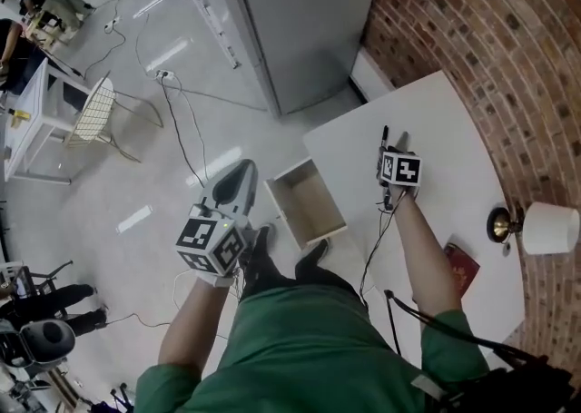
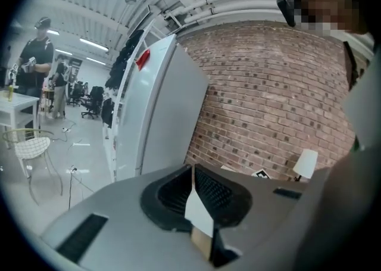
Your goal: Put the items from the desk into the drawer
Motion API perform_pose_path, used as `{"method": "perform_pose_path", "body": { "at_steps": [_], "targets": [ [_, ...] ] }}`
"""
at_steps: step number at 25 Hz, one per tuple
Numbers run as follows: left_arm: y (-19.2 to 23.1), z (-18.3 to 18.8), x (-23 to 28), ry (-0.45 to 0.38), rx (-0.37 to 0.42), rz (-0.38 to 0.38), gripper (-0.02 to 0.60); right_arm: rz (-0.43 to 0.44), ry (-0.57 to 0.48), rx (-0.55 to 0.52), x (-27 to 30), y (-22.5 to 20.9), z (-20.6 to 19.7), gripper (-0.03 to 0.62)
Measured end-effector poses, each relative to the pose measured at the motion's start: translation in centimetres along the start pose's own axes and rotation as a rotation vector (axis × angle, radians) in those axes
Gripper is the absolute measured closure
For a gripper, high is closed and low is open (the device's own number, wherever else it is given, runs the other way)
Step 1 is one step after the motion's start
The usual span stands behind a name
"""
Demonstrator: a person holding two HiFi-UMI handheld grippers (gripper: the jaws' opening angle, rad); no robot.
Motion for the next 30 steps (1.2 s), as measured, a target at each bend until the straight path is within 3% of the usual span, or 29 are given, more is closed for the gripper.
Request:
{"method": "perform_pose_path", "body": {
  "at_steps": [5, 13, 19, 26, 30],
  "targets": [
    [0.1, -1.6, -1.6, 0.016, -0.046, 0.055, 0.568, -0.035, 0.063, -0.011, 1.7, 0.1, 0.7, 0.511],
    [0.0, -1.6, -3.1, 0.004, -0.058, 0.074, 0.568, -0.113, 0.187, -0.038, 3.8, 0.8, 0.5, 0.502],
    [0.6, -2.1, -4.0, 0.007, -0.070, 0.070, 0.568, -0.113, 0.178, -0.065, 3.5, 1.1, 0.3, 0.549],
    [2.7, -2.2, -5.2, 0.013, -0.088, 0.033, 0.568, -0.118, 0.128, -0.035, 1.3, 2.1, 0.3, 0.551],
    [3.9, -1.9, -5.7, 0.020, -0.092, -0.005, 0.568, -0.076, 0.087, 0.009, -0.4, 3.2, 0.3, 0.551]
  ]
}}
Point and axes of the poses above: the fingertips, and each gripper's own axes: x forward along the fingers, y to its left, z out of its top, the point moved 10 cm from there along -x, backward along the fingers, and after that the axes turned 11 degrees about -z, right-handed, at the moved point
